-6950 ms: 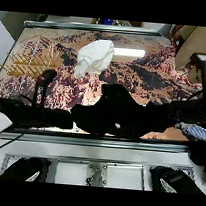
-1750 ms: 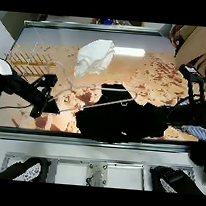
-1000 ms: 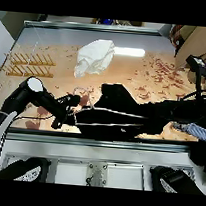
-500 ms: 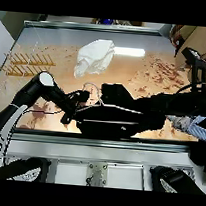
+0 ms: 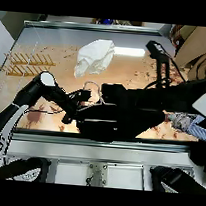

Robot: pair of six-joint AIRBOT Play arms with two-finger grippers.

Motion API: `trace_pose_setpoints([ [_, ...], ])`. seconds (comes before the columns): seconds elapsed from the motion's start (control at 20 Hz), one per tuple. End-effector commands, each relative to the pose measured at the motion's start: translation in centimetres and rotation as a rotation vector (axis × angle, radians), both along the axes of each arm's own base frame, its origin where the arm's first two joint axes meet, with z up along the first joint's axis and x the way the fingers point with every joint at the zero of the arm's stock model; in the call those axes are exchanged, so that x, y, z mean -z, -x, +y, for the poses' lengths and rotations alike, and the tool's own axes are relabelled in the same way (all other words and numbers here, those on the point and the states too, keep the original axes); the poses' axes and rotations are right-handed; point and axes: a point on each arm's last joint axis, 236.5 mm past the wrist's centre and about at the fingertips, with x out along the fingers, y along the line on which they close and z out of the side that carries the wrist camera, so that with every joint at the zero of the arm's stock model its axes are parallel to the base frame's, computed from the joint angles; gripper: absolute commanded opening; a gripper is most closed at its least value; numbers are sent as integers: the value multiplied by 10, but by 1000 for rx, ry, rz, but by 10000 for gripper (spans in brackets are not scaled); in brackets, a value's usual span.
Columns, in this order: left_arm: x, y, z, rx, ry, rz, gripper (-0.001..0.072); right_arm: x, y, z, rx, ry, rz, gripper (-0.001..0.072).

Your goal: Fold the clothes and pants, and hang the long-sleeved shirts on hangers.

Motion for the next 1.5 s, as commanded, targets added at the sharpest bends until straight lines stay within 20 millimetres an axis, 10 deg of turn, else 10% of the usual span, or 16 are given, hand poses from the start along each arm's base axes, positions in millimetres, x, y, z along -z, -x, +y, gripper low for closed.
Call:
trace_pose_setpoints([
  [0.0, 0, 0, 0, -14, -6, 10, 15, -9, -4, 43, -43, -84, -63, 27],
  [0.5, 0, 0, 0, -36, -17, 32, 15, 4, -4, 54, -76, -46, -77, 68],
  [0.65, 0, 1, 0, -36, -17, 32, 14, 10, 3, 49, -107, -10, -66, 558],
  [1.3, -1, 2, 1, -31, -18, 38, 15, -37, 20, -37, -172, 52, -248, 565],
  [1.45, -1, 3, 1, -30, -18, 39, 15, -43, 25, -57, -267, 49, -299, 663],
])
